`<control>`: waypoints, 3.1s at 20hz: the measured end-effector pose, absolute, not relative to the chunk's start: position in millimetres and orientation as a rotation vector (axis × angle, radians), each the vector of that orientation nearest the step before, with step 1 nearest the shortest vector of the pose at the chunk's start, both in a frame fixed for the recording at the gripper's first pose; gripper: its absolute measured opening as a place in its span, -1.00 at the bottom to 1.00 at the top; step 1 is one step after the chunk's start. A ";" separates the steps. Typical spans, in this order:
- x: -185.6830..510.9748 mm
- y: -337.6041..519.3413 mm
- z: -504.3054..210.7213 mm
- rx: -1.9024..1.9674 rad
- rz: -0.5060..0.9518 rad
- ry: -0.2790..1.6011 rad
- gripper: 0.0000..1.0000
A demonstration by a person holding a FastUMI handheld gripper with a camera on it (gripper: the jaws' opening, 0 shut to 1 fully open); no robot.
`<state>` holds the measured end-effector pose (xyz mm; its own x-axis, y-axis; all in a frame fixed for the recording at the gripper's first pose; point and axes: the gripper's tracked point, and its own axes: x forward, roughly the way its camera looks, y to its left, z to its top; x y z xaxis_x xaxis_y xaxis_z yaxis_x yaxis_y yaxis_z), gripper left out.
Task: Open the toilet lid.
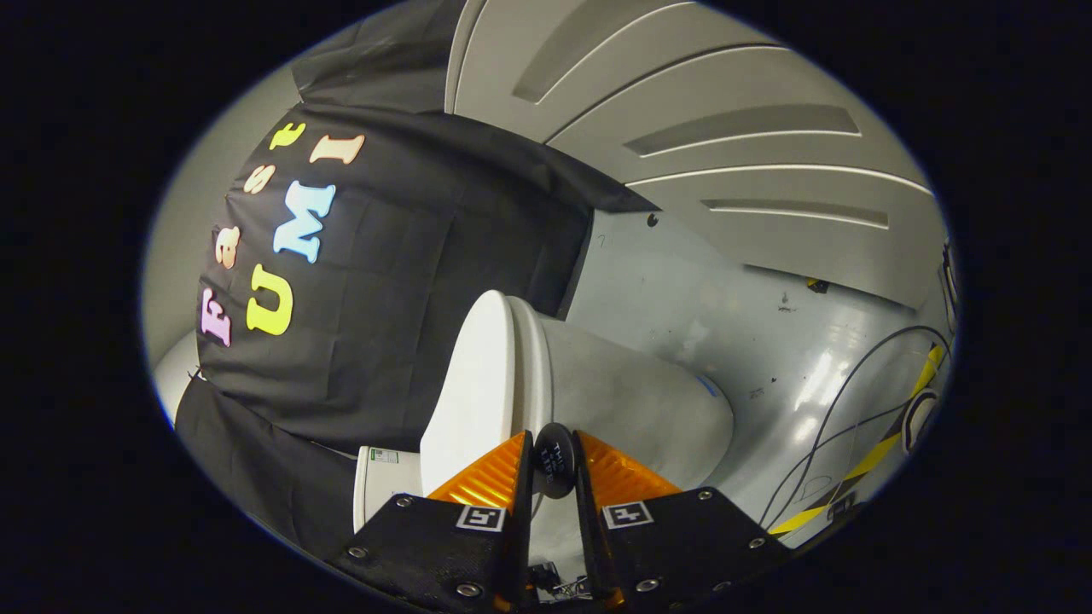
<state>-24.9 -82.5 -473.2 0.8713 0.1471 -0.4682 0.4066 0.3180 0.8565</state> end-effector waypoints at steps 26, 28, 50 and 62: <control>-4.6 -76.4 -329.0 0.793 -0.193 0.422 -1.00; 0.9 -70.2 -304.9 0.734 -0.178 0.406 -1.00; 35.5 59.3 -110.4 0.261 -0.056 0.278 -1.00; 47.6 139.1 -58.6 0.127 -0.021 0.226 -1.00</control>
<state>47.6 139.1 -58.6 0.9745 -0.0070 -0.2244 0.0354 0.9918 0.1230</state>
